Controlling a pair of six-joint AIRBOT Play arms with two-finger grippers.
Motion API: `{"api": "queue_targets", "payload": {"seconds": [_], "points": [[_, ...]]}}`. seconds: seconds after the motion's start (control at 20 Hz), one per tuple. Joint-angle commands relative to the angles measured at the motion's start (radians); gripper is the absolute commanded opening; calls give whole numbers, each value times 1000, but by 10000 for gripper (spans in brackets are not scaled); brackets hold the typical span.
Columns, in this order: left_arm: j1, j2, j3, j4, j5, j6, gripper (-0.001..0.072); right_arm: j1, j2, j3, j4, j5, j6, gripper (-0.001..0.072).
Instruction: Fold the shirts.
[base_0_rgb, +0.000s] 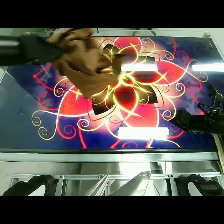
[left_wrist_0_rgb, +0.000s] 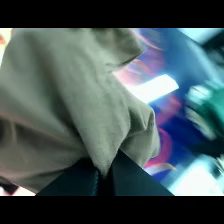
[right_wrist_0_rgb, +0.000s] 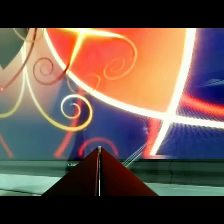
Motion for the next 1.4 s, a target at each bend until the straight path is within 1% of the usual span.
{"api": "queue_targets", "payload": {"seconds": [0.0, 0.05, 0.1, 0.15, 0.25, 0.3, 0.55, 0.65, 0.75, 0.85, 0.95, 1.05, 1.1, 1.15, 1.2, 1.25, 1.35], "points": [[-165, -135, 77, -48, -53, 14, 27, 1, 0, 0, 0, 0, 0, 19], [-184, -171, 55, -48, -55, 14, 28, 1, 0, 0, 0, 0, 0, 19], [-201, -209, 24, -48, -57, 18, 122, 1, 0, 0, 0, -6, 0, 19], [-210, -243, -4, -48, -59, 18, 321, 1, 0, 0, 0, -8, 0, 19], [-209, -315, -58, -48, -87, 26, 639, 1, 0, 0, 0, -8, 0, 19], [-197, -343, -69, -48, -115, 38, 709, 1, 0, 0, 0, -8, 0, 19], [-63, -407, -89, -48, -257, 43, 709, 1, 0, 0, 0, -9, 0, 19], [-50, -388, -182, -47, -265, 45, 709, 1, -1, 0, -1, -58, 0, 19], [-66, -361, -317, -46, -250, 62, 709, 0, -4, -1, -9, -113, -23, 19], [-106, -337, -468, -48, -187, 62, 709, 1, -8, 0, 0, -199, -23, 19], [-165, -335, -578, -47, -108, 62, 708, 1, -10, -1, 0, -244, -23, 19], [-243, -336, -671, -48, 31, 62, 708, 1, -18, -1, 0, -227, -22, 20], [-276, -337, -700, -49, 93, 62, 708, 1, -35, -1, -2, -179, -23, 21], [-305, -338, -723, -49, 152, 62, 708, 1, -71, -6, -16, -132, -29, 91], [-328, -338, -735, -49, 195, 62, 708, 1, -117, -23, -13, -113, -47, 377], [-346, -338, -738, -49, 233, 62, 708, 2, -163, -43, 13, -115, -61, 476], [-367, -338, -735, -50, 297, 62, 707, 10, -272, -79, 143, -131, -149, 475]]}}
